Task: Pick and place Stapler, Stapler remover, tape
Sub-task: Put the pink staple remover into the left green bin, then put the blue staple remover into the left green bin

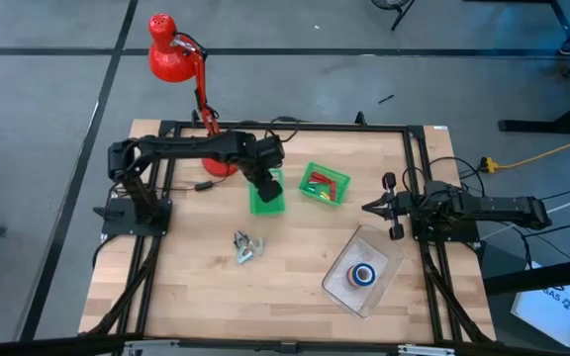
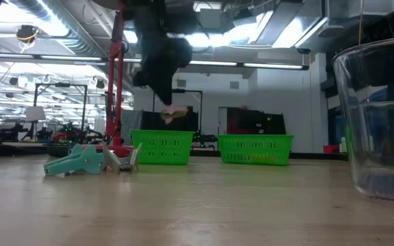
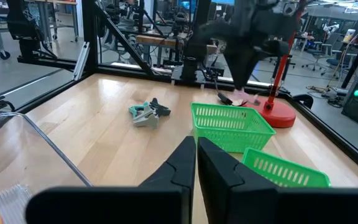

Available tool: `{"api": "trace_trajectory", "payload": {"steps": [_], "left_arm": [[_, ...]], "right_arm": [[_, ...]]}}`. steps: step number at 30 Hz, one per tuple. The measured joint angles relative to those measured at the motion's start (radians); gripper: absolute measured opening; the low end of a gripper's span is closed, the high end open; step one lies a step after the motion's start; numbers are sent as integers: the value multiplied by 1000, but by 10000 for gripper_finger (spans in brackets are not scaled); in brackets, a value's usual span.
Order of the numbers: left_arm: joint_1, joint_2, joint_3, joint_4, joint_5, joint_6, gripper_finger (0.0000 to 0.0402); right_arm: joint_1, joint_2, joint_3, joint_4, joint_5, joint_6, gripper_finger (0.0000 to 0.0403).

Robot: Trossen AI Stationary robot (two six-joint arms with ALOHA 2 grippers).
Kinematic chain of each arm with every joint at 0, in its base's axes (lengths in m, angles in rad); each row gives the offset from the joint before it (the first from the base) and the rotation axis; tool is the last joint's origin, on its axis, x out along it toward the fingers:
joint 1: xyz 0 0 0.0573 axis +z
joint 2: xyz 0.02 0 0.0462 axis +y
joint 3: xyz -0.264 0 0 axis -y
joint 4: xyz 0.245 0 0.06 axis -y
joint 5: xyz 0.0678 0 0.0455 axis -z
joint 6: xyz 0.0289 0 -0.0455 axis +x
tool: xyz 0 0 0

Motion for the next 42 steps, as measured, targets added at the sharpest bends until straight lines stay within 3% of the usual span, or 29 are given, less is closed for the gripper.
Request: {"api": "trace_trajectory", "payload": {"steps": [8,19,27,35,42], "left_arm": [[9,16,-100,22,3,86,4],[-13,16,-211,188,-23,127,21],[-14,16,-212,237,-76,128,75],[-38,-6,-168,246,-264,144,153],[-73,-80,-115,256,-341,149,151]], "right_arm": [[0,0,0,0,0,0,21],[0,0,0,0,0,0,21],[0,0,0,0,0,0,21],[0,0,0,0,0,0,21],[0,0,0,0,0,0,21]]}}
